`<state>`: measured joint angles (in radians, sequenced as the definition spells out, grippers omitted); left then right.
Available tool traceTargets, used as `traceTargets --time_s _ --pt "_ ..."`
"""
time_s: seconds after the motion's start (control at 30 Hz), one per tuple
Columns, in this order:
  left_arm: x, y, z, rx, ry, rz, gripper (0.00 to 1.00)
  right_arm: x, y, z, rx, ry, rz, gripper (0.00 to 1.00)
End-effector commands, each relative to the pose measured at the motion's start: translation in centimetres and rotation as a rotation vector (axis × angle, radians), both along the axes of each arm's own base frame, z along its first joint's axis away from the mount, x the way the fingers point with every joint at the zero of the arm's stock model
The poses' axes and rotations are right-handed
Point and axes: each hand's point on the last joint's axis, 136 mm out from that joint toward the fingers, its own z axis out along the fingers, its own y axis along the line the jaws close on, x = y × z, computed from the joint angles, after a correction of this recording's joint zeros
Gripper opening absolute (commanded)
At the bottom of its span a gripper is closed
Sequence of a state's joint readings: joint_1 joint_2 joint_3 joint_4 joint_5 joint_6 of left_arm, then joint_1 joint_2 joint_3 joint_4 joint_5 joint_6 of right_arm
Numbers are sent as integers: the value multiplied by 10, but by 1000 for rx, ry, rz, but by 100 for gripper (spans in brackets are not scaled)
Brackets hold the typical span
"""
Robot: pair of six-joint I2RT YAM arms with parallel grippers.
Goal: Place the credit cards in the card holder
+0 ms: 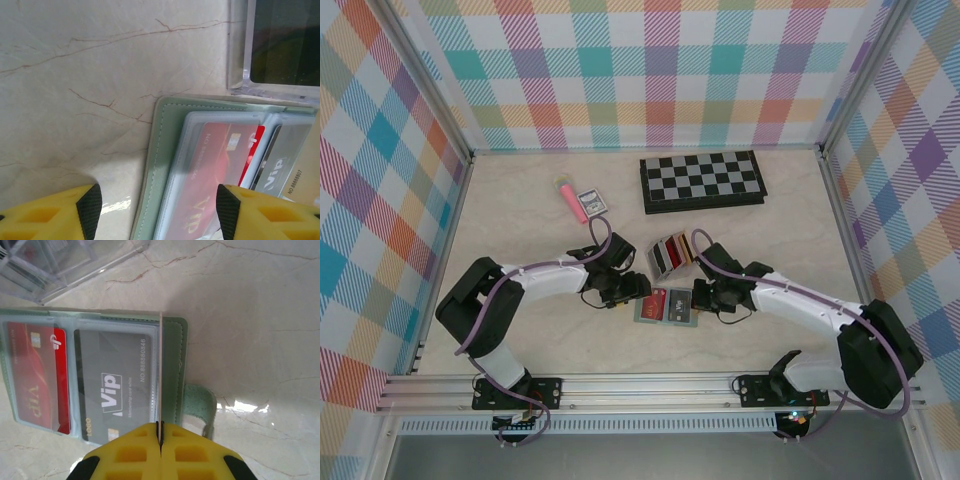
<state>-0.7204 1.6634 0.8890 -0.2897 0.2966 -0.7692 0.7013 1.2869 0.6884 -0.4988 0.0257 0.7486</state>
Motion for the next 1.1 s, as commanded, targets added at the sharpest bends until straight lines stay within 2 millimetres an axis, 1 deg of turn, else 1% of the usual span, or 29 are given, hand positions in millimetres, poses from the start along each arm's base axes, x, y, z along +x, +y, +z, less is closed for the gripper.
traceTargets --time_s 0.0,0.1,0.13,0.2,0.3,0.4,0.5,0.73,0.77,0.83,0.9,1.07 --pt "-7 -7 -7 -2 26 -31 62 0 3 -8 18 5 -20 4" --pt "-9 -6 -12 7 41 -33 60 -1 0 -15 0 13 -25 4" --pt "-5 -11 -11 -14 22 -35 59 -1 1 -16 4 12 -24 4" --pt "-6 -12 -13 -12 27 -38 57 -2 3 -16 25 9 -25 4" --pt "-9 -13 -16 -9 33 -43 52 -1 10 -9 80 -5 -26 4" --pt "-12 -14 -19 -5 40 -48 49 2 11 4 120 -45 -46 5" --pt "-14 -16 -21 -7 46 -51 44 4 17 17 166 -73 -36 6" --pt "-16 -21 -22 -14 49 -62 37 4 24 27 206 -75 -20 7" --pt "-16 -21 -22 -13 49 -62 37 4 20 25 185 -72 -28 6" --pt "-16 -21 -22 -10 48 -62 36 3 5 21 108 -64 -71 6" --pt "-16 -20 -22 -8 45 -58 36 2 -2 16 68 -73 -65 6" --pt "-17 -19 -23 -8 48 -58 35 1 7 5 101 -53 -43 6"
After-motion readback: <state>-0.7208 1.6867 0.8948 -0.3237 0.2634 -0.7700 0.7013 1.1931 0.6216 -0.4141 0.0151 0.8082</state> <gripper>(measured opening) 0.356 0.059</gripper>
